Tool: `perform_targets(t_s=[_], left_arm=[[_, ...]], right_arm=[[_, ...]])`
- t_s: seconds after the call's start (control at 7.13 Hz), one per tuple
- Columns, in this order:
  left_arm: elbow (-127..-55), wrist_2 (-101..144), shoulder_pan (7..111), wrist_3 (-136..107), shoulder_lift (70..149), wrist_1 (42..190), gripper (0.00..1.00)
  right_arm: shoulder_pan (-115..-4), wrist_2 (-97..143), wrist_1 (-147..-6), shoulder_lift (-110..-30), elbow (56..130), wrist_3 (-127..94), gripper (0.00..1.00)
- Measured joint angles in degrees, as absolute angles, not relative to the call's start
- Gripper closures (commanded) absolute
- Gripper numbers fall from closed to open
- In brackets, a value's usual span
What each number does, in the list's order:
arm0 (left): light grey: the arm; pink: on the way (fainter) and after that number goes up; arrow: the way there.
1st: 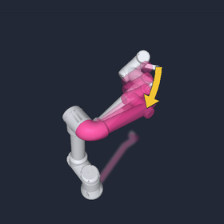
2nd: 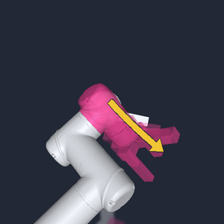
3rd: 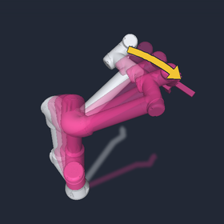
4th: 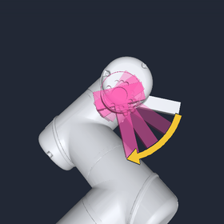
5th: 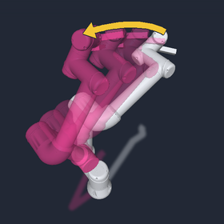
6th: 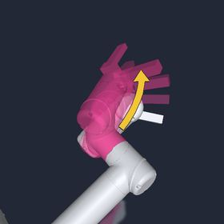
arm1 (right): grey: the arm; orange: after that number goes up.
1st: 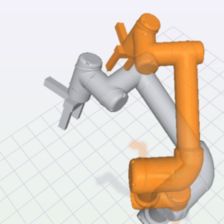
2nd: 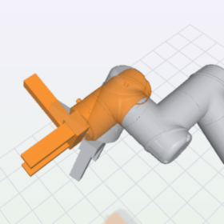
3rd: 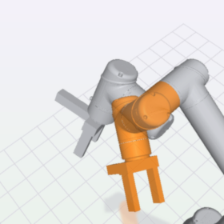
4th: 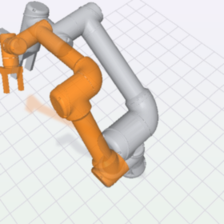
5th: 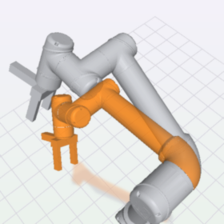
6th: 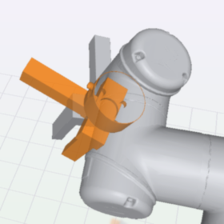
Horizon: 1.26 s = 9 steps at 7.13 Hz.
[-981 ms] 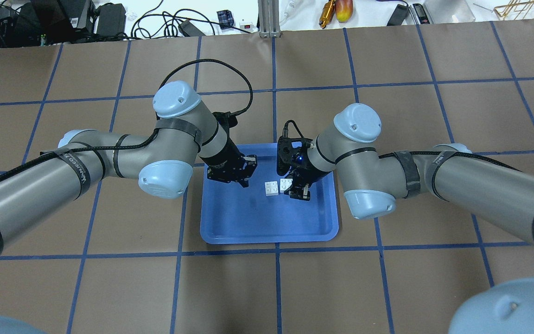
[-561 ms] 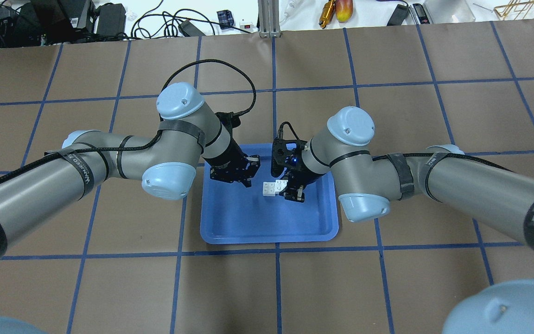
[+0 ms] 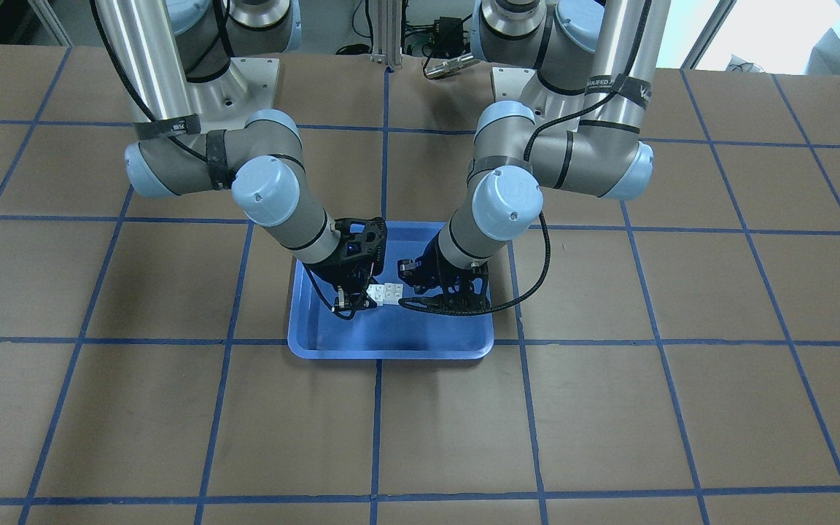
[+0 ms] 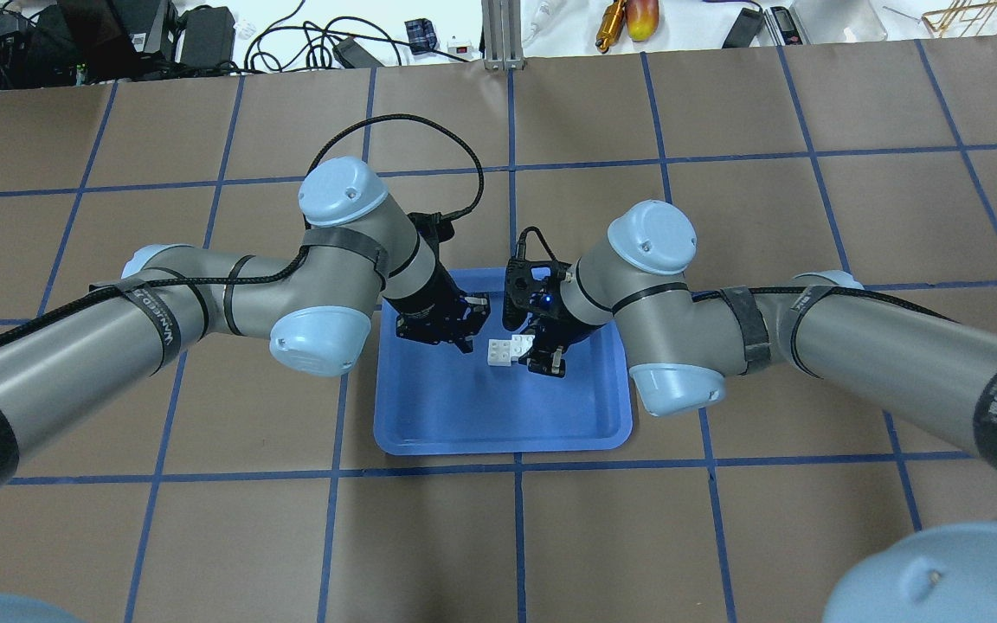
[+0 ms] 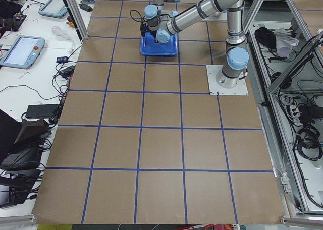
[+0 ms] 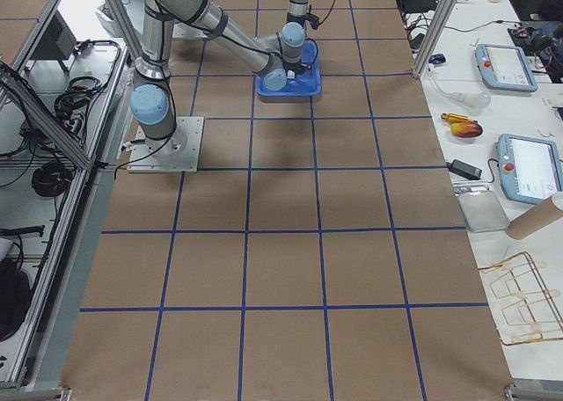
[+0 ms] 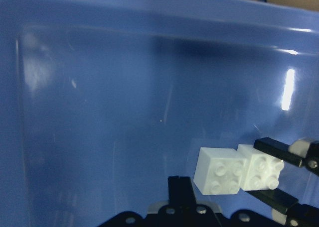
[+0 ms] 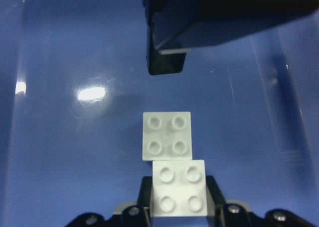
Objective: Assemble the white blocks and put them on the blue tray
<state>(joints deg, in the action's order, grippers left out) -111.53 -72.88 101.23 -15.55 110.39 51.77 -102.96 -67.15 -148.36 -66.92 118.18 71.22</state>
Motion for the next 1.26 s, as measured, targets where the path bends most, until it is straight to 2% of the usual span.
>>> perform_targets(t_s=[0.14,0.7,1.26], left_arm=[[-111.53,-72.87,101.25,-15.54,110.39,51.77,0.98],[-111.57,-72.97,101.4,-15.45,110.16,51.84,0.98],[-111.51,-72.87,101.42,-16.35,111.2,51.31,0.98]], right_arm=[[-102.96,-67.11,-148.41,-66.88,118.2,70.83,0.0],[-102.79,-67.14,-150.18,-66.97,117.97,65.09,0.0],[-101.1,-71.06,-140.92,-74.3,114.53,60.22,0.0]])
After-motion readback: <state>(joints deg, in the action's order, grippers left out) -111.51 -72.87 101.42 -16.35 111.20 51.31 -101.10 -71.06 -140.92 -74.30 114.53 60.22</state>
